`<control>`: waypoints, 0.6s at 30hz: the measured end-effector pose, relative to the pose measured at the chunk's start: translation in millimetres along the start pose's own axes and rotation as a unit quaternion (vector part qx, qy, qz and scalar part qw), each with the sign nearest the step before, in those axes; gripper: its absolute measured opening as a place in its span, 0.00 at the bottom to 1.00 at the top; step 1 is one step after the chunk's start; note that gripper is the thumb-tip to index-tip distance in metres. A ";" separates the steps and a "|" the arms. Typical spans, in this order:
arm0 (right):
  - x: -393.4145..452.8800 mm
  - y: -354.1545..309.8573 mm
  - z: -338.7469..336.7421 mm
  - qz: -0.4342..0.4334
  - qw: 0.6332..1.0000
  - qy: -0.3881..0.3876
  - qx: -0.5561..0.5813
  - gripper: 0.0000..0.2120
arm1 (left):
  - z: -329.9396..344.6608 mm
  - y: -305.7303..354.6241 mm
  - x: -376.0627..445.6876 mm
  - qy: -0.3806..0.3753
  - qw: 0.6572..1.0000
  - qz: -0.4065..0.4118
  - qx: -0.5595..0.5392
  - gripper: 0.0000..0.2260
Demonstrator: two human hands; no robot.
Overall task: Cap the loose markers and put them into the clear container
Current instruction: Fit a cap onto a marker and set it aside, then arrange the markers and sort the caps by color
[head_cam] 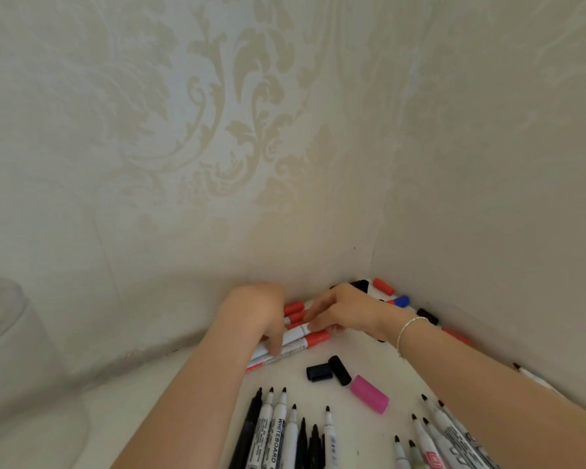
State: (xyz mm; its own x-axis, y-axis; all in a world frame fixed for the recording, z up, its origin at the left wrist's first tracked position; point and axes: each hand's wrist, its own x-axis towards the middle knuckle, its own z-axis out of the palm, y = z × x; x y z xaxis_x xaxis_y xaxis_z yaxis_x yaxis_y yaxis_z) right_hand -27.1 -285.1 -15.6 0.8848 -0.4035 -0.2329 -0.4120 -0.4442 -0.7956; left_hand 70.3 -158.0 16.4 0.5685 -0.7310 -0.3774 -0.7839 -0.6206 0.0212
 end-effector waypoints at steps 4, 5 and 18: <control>4.7 5.3 5.2 -0.022 0.999 0.016 -0.026 0.04 | 2.1 0.5 3.0 -0.001 1.000 -0.005 -0.003 0.21; 5.9 5.6 7.0 -0.028 0.999 0.021 -0.037 0.05 | 2.3 0.3 2.5 0.000 1.000 -0.006 -0.005 0.21; -3.3 6.2 16.5 -0.095 0.981 0.079 -0.147 0.06 | 4.7 6.7 0.5 0.003 1.000 -0.008 0.006 0.17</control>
State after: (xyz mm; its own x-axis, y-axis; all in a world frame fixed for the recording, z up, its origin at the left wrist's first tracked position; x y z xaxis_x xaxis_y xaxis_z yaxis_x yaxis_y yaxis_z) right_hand -28.9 -273.3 -29.0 0.9163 -0.4003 0.0116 -0.3093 -0.7259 -0.6143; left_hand 64.2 -161.2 12.0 0.5825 -0.7230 -0.3715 -0.7776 -0.6287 0.0042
